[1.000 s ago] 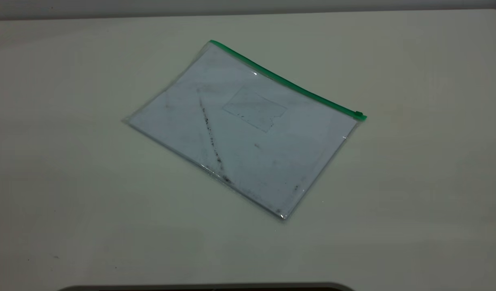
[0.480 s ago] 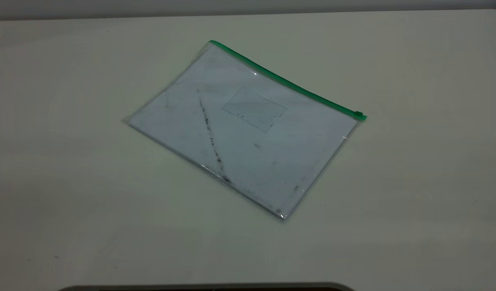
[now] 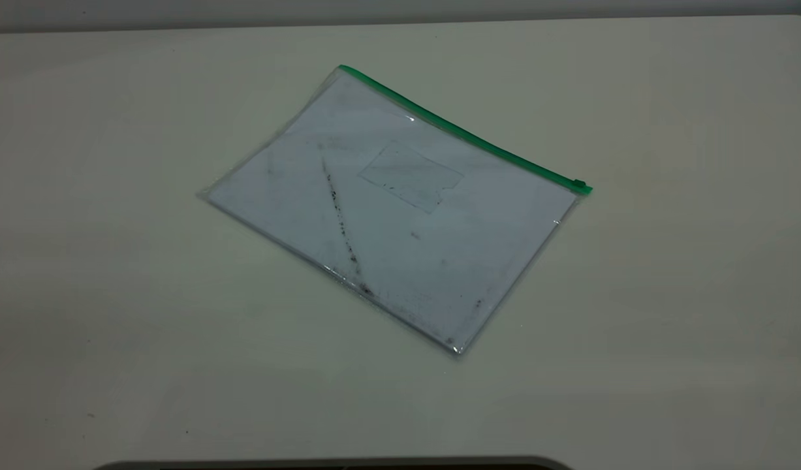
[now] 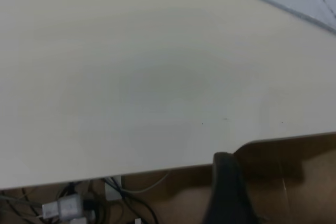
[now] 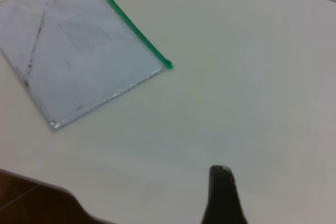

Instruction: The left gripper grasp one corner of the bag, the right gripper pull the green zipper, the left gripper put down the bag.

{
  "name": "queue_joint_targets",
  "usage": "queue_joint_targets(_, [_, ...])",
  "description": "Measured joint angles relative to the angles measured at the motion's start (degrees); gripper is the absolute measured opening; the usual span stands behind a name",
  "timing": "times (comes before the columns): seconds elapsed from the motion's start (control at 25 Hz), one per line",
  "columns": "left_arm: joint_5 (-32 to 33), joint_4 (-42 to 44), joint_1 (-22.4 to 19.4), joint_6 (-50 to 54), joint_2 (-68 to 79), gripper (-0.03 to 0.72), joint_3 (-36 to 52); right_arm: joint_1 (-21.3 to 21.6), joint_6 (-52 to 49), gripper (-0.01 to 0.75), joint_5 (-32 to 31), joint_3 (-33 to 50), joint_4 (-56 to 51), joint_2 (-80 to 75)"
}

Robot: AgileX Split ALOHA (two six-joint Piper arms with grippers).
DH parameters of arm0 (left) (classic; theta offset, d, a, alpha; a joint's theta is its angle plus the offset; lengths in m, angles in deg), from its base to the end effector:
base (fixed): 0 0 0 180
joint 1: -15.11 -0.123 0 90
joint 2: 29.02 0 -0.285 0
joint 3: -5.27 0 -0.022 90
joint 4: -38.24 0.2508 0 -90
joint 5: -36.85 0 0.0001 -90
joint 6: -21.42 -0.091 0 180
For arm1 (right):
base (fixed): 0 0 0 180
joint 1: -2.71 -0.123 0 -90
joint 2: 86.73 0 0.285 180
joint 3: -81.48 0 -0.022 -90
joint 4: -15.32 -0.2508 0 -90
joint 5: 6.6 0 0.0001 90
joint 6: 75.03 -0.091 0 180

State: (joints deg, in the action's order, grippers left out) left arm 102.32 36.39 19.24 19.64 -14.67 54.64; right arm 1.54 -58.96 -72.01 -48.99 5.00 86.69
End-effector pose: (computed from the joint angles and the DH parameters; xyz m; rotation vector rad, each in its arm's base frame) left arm 0.0093 -0.0033 0.2669 0.1169 2.2520 -0.0623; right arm -0.0107 0.0146 0.2672 -0.3333 2.0808 0.0626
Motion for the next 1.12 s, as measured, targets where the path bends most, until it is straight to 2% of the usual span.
queue_joint_targets(0.52, [-0.3,0.0,-0.2,-0.2,-0.6,0.567,0.0,0.0,0.0,0.565,0.0,0.0,0.0,0.0])
queue_joint_targets(0.76, [-0.3,0.1,-4.5,-0.5,-6.3,0.567,0.0,0.0,0.0,0.565,0.0,0.0,0.0,0.0])
queue_joint_targets(1.12, [-0.3,0.0,-4.9,-0.6,-7.6,0.567,0.0,0.0,0.0,0.565,0.0,0.0,0.0,0.0])
